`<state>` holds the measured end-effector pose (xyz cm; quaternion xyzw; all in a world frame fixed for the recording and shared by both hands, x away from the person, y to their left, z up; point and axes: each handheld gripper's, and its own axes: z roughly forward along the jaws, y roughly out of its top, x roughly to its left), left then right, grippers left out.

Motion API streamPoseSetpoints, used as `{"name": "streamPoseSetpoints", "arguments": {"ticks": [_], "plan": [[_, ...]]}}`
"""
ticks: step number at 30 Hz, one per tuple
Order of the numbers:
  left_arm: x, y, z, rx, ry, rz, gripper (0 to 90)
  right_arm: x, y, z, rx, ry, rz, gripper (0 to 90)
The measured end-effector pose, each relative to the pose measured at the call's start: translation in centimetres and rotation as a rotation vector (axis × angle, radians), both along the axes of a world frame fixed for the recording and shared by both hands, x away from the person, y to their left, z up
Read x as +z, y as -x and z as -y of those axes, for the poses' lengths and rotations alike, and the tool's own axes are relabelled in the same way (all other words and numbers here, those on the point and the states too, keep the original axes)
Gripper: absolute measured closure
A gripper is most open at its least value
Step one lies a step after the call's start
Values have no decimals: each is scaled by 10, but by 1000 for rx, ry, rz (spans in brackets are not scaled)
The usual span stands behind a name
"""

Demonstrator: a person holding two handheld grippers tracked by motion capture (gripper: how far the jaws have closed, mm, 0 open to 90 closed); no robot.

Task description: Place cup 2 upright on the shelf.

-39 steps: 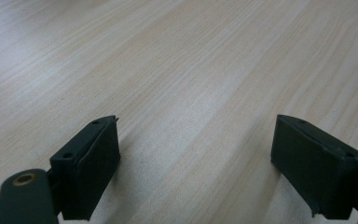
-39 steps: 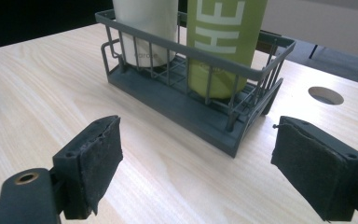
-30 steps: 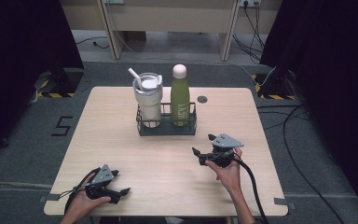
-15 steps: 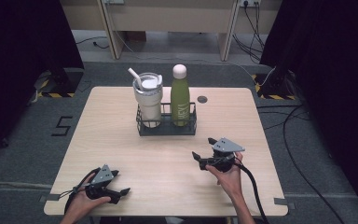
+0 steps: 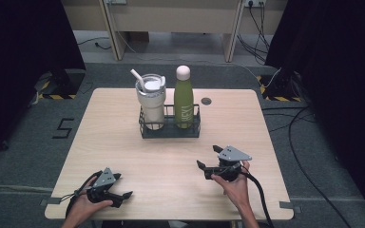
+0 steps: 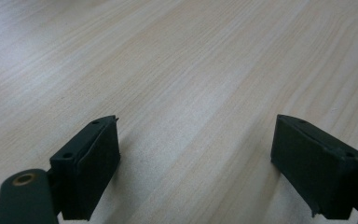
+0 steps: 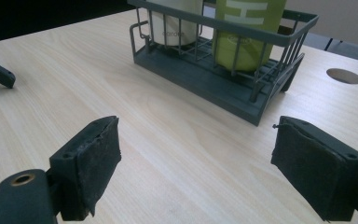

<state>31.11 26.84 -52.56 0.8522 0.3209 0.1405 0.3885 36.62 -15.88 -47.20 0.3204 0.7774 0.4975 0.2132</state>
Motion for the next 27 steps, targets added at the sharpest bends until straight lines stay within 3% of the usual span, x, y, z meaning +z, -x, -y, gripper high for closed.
{"name": "streamPoseSetpoints", "arguments": {"ticks": [27], "plan": [[0,0,0,1,1,0,146,-27,23,12,-24,48,-75,151]]}}
